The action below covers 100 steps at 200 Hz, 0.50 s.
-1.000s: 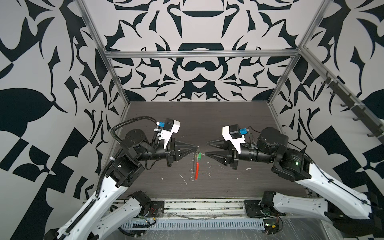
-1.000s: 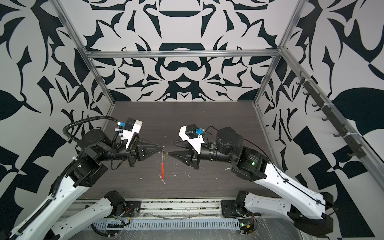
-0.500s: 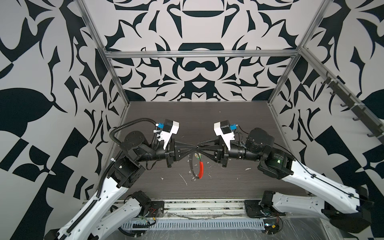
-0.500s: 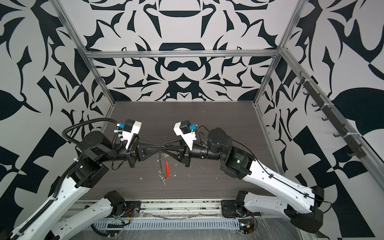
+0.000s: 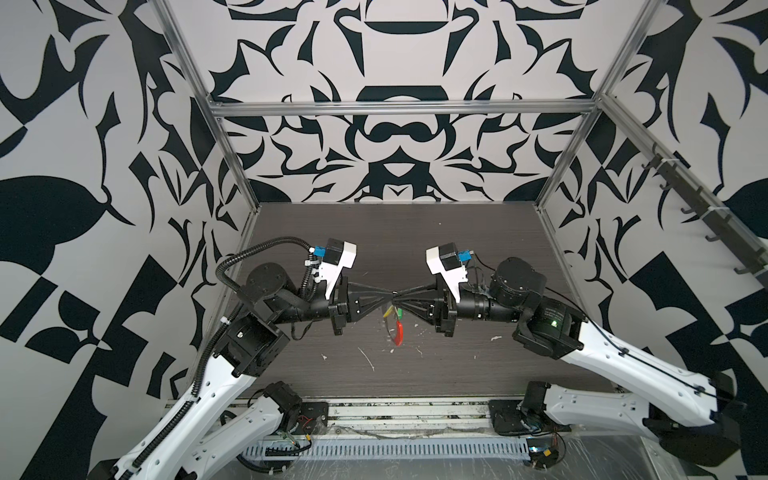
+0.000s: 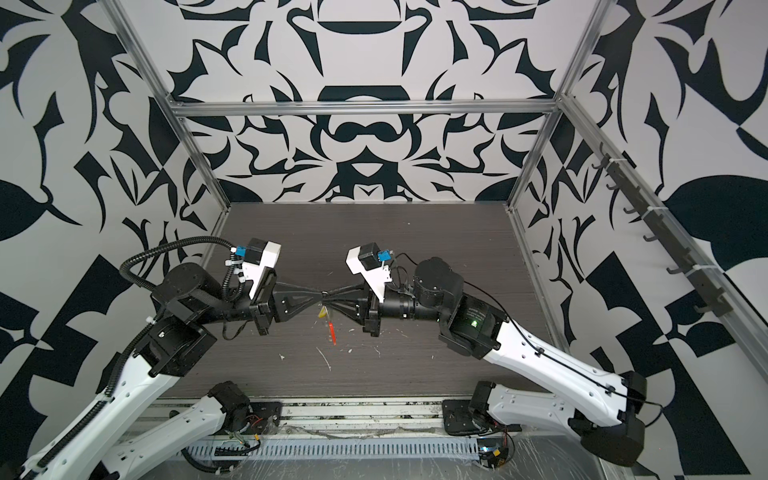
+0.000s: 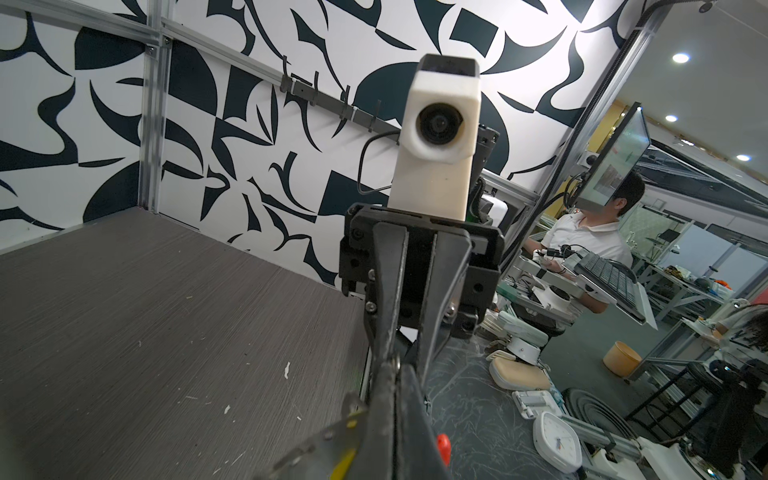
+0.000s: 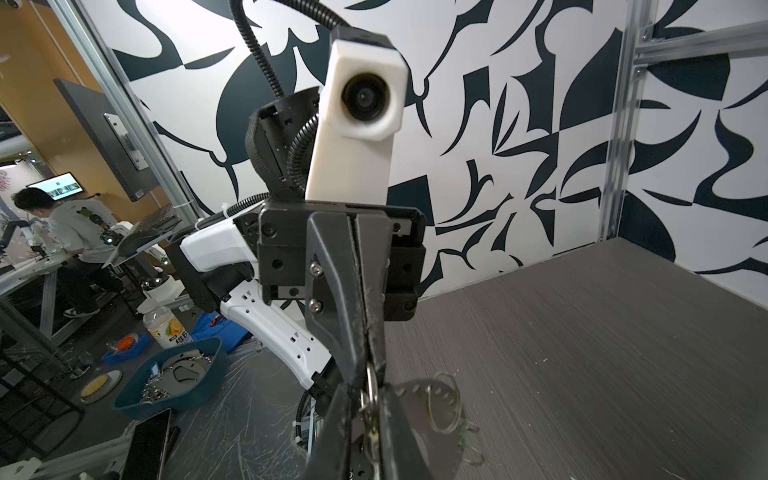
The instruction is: Remove the keys from the keyring
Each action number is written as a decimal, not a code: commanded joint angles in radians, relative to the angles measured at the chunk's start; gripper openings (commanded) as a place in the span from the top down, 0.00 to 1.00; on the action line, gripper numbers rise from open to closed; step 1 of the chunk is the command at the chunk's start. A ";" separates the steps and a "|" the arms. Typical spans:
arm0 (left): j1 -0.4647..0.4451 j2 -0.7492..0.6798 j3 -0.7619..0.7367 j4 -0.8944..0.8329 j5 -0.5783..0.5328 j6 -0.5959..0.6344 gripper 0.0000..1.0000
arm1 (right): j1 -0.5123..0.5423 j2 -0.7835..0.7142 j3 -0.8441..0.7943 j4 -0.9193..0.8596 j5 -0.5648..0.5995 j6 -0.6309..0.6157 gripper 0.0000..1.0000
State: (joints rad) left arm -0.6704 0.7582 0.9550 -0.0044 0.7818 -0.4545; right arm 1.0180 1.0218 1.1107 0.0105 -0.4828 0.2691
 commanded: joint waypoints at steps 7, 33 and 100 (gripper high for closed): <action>-0.003 -0.014 -0.012 0.030 -0.004 -0.001 1.00 | 0.001 -0.017 0.003 0.052 -0.024 0.008 0.93; -0.003 -0.014 -0.010 0.029 -0.010 -0.002 1.00 | 0.001 -0.018 0.006 0.042 -0.021 0.008 1.00; -0.003 -0.022 0.024 -0.092 -0.031 0.019 0.71 | -0.008 -0.017 0.108 -0.170 0.001 -0.046 1.00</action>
State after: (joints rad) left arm -0.6712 0.7528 0.9554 -0.0338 0.7738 -0.4484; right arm 1.0157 1.0203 1.1362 -0.0597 -0.4824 0.2703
